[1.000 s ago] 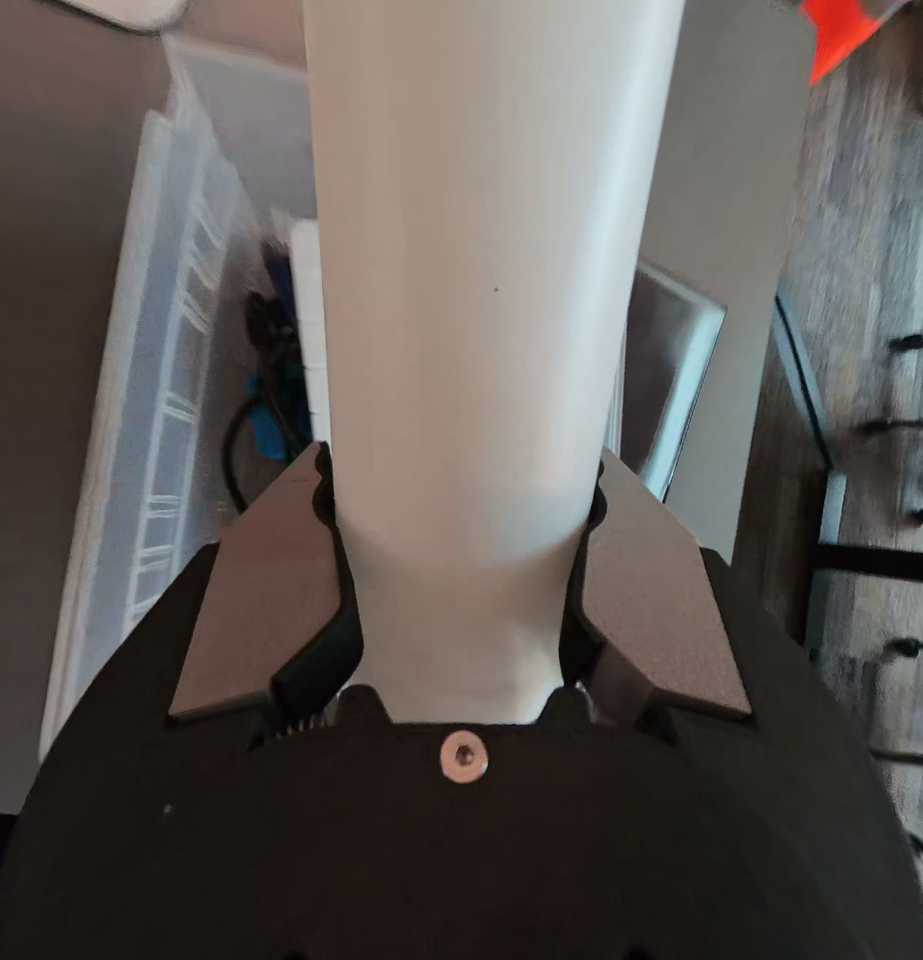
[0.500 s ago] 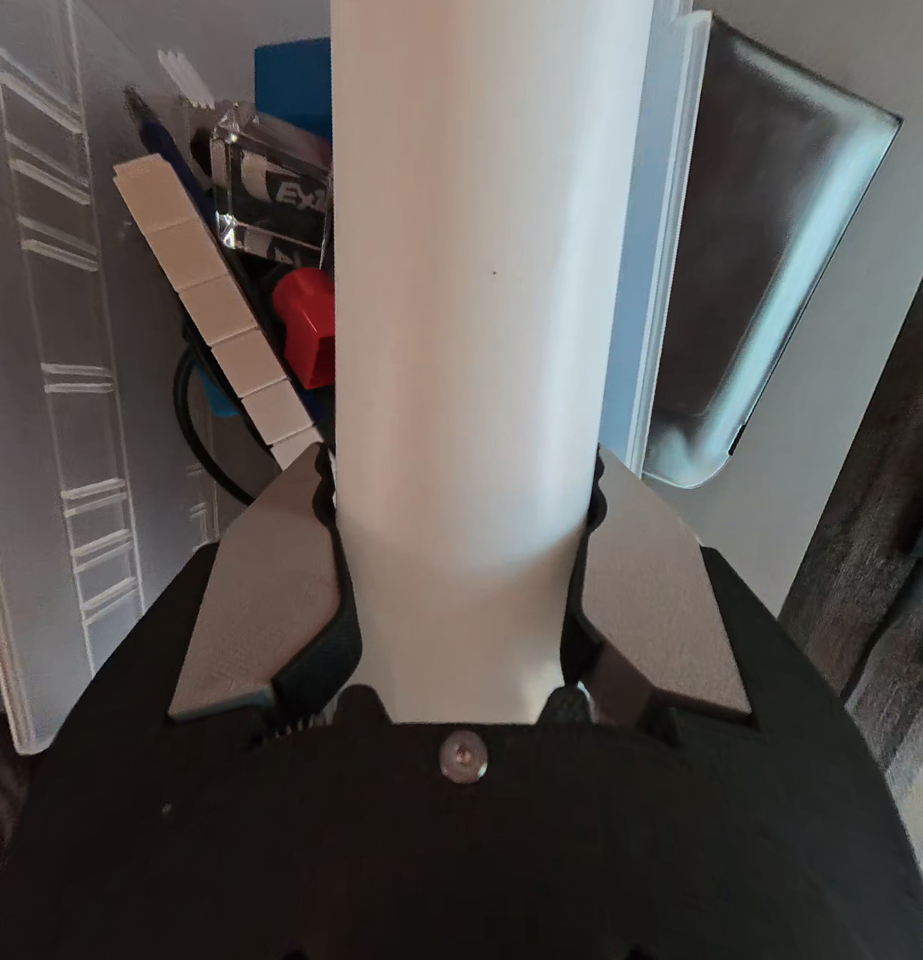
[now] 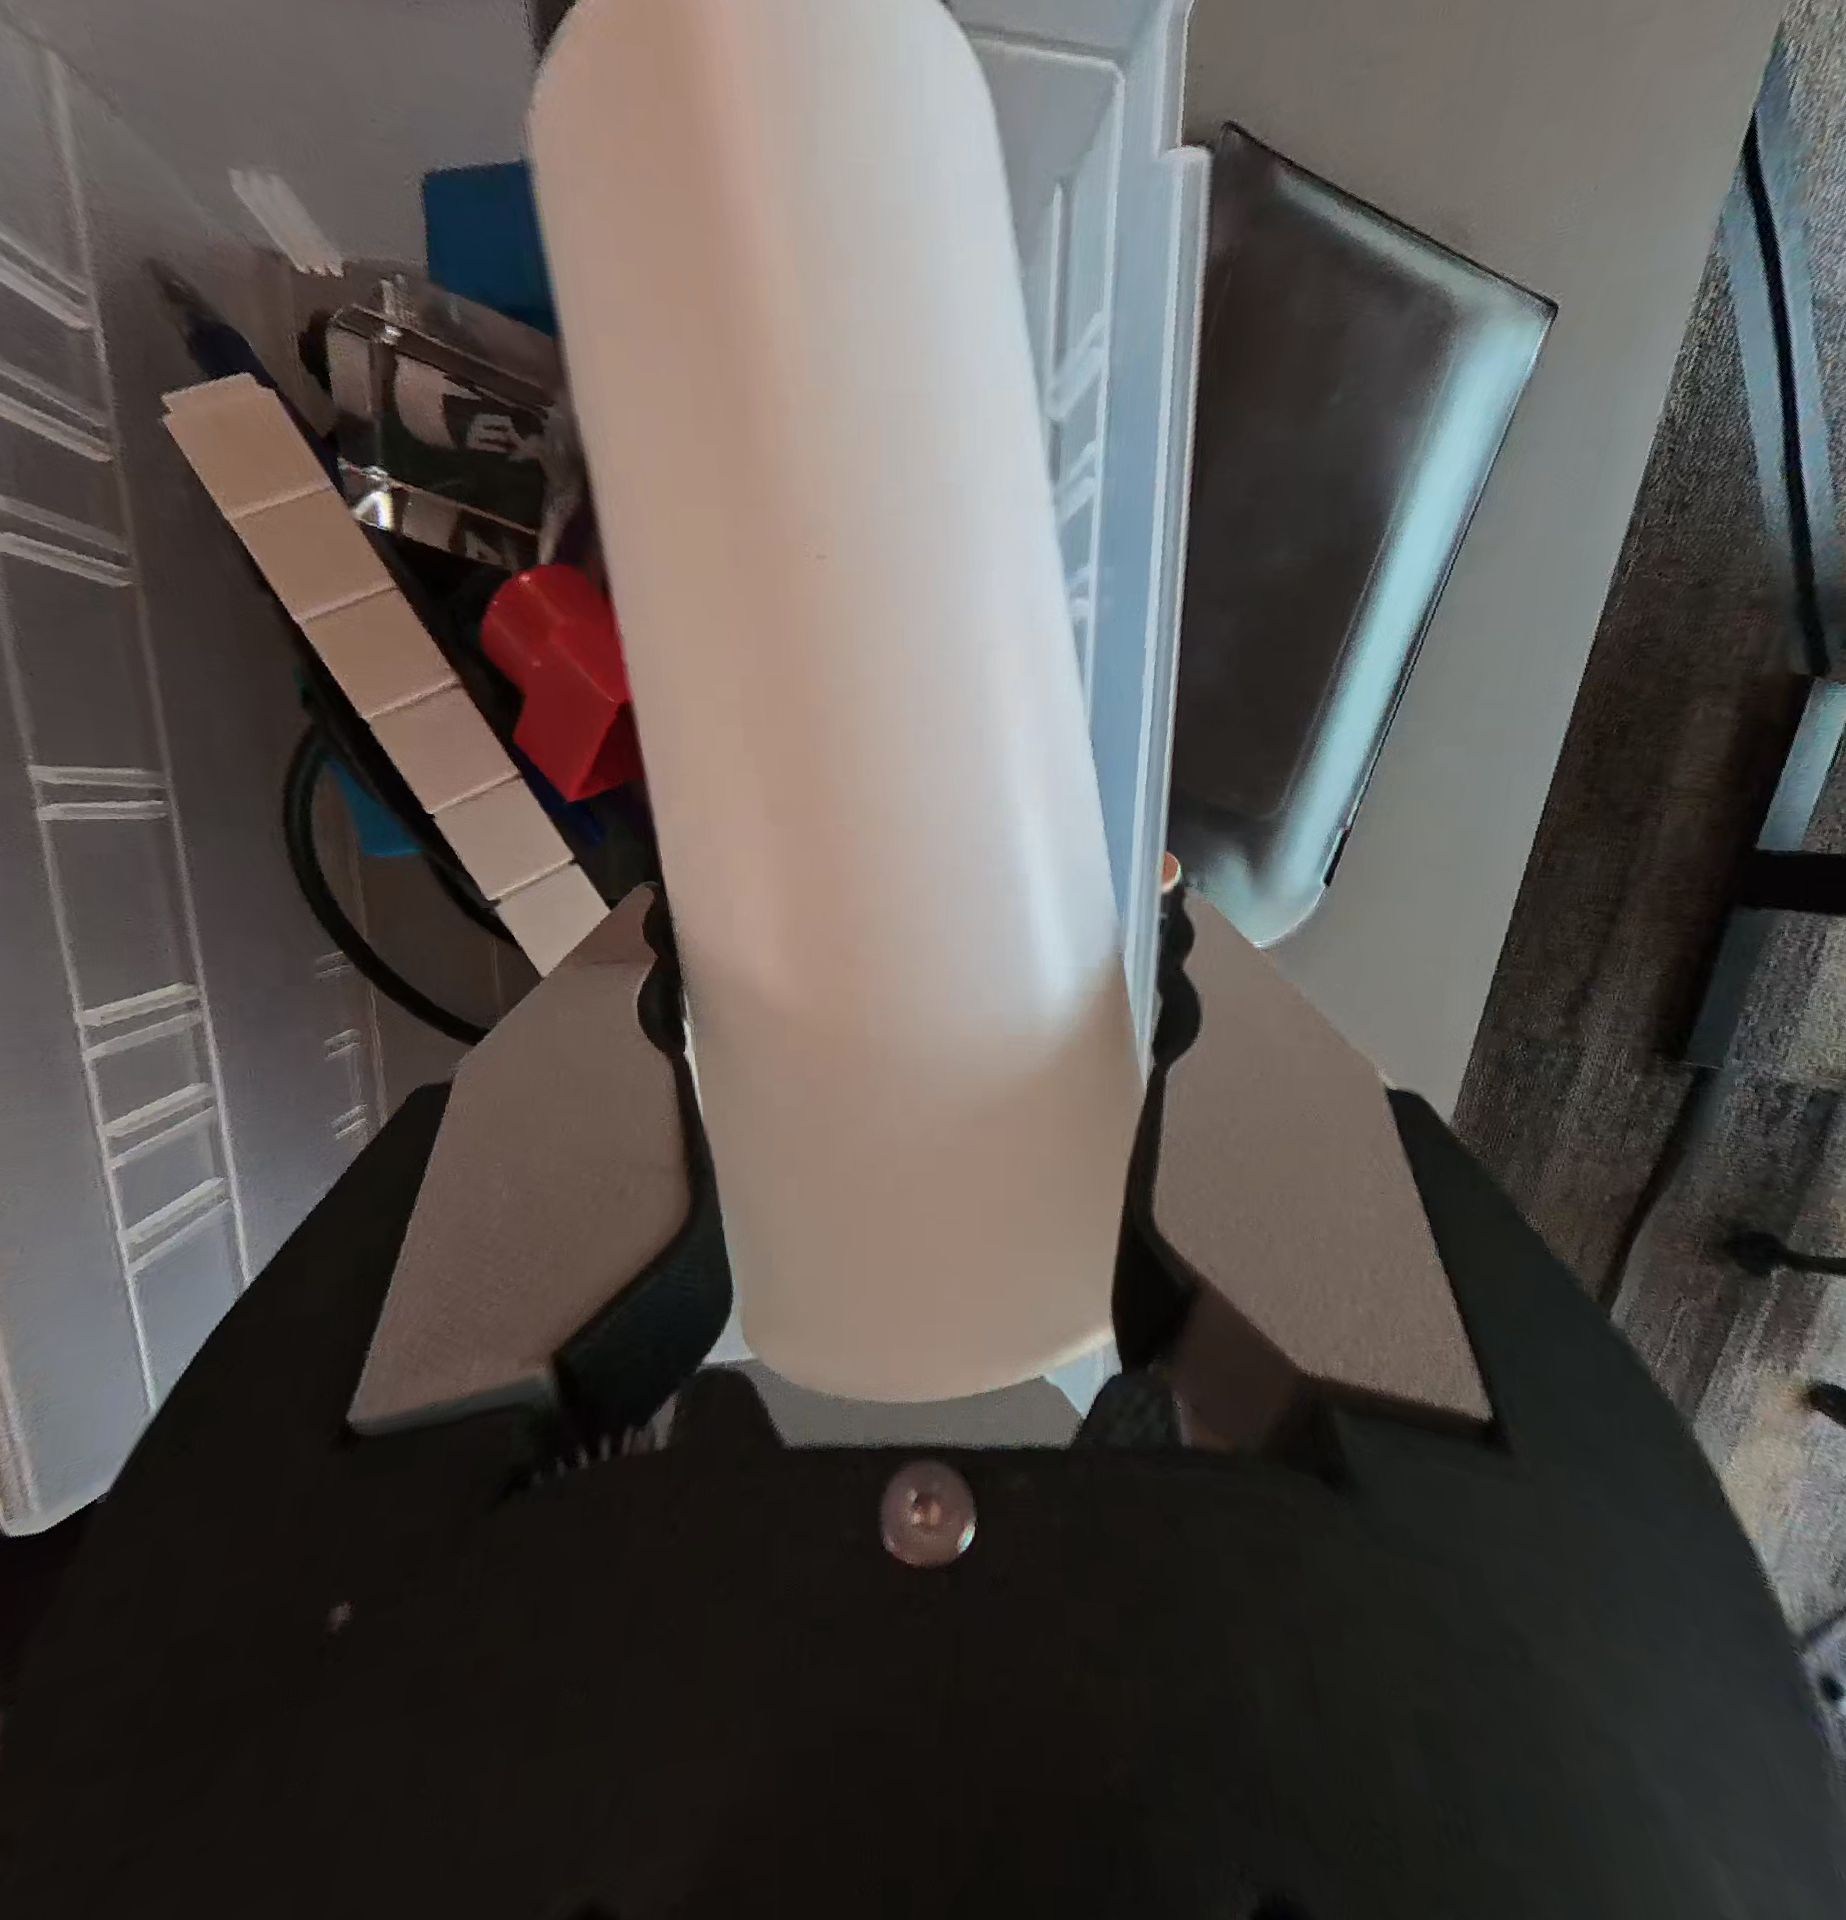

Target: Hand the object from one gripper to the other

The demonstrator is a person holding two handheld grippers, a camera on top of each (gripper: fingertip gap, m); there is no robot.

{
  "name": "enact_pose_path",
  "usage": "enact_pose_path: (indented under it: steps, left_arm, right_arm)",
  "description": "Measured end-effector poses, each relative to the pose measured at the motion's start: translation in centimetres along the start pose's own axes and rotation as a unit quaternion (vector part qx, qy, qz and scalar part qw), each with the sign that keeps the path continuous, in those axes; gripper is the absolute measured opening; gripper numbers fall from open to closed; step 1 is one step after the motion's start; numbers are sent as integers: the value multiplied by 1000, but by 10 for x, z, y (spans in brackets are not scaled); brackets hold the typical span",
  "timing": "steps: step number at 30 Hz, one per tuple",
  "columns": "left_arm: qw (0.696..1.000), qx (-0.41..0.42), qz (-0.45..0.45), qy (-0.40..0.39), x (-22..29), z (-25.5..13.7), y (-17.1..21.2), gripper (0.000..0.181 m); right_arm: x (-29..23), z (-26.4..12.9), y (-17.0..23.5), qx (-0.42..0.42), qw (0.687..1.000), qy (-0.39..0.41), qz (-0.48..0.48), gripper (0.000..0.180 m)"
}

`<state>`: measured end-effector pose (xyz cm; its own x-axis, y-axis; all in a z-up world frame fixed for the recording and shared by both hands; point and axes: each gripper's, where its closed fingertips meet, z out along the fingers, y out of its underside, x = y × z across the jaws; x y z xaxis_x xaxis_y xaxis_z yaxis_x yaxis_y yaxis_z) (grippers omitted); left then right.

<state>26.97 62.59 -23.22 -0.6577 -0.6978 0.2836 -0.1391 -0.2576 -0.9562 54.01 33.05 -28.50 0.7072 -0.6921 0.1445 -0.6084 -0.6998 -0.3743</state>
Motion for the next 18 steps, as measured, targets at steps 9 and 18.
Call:
enact_pose_path:
  steps: [9,18]
  left_arm:
    - [1000,-8,1,3,1,2,4,57]
    - [1000,-13,3,-24,-9,1,5,63]
  right_arm:
    - [-31,7,-8,4,996,20,-86,83]
    - [-79,-49,-45,148,985,-15,-83,100]
